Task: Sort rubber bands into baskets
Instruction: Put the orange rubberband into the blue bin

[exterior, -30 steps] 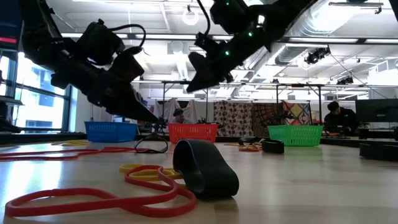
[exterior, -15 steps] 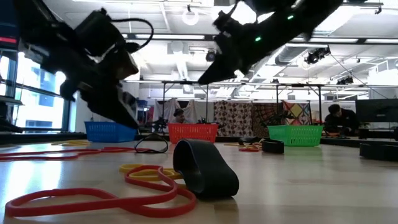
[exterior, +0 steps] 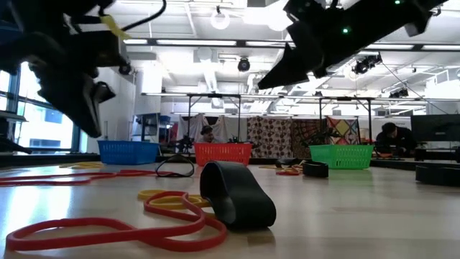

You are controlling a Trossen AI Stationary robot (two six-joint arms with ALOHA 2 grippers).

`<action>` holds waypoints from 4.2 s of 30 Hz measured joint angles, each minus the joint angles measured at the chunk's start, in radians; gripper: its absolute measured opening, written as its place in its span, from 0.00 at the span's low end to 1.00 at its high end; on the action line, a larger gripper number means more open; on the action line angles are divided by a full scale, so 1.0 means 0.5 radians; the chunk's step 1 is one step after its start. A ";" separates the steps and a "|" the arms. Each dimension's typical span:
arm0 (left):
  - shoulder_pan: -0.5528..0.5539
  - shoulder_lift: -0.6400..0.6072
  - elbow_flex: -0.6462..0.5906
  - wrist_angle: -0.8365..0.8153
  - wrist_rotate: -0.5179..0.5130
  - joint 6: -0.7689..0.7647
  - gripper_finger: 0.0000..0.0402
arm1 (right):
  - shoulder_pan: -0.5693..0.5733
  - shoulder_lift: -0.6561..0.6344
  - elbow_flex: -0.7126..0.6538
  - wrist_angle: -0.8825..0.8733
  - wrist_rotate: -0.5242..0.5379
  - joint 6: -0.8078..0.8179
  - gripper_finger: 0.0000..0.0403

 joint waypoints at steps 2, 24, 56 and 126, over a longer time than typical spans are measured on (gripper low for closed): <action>-0.060 0.018 0.003 -0.036 -0.061 -0.101 0.07 | 0.030 0.000 -0.002 -0.014 0.038 0.032 0.00; -0.131 0.361 0.001 -0.174 -0.094 -0.609 0.21 | 0.098 0.001 -0.002 -0.013 0.048 0.068 0.00; -0.083 0.379 0.000 -0.022 0.042 -0.606 0.29 | 0.098 0.002 -0.002 -0.009 0.048 0.117 0.00; 0.259 0.409 0.038 0.013 0.151 -0.118 0.24 | 0.098 0.079 0.001 -0.043 0.047 0.222 0.00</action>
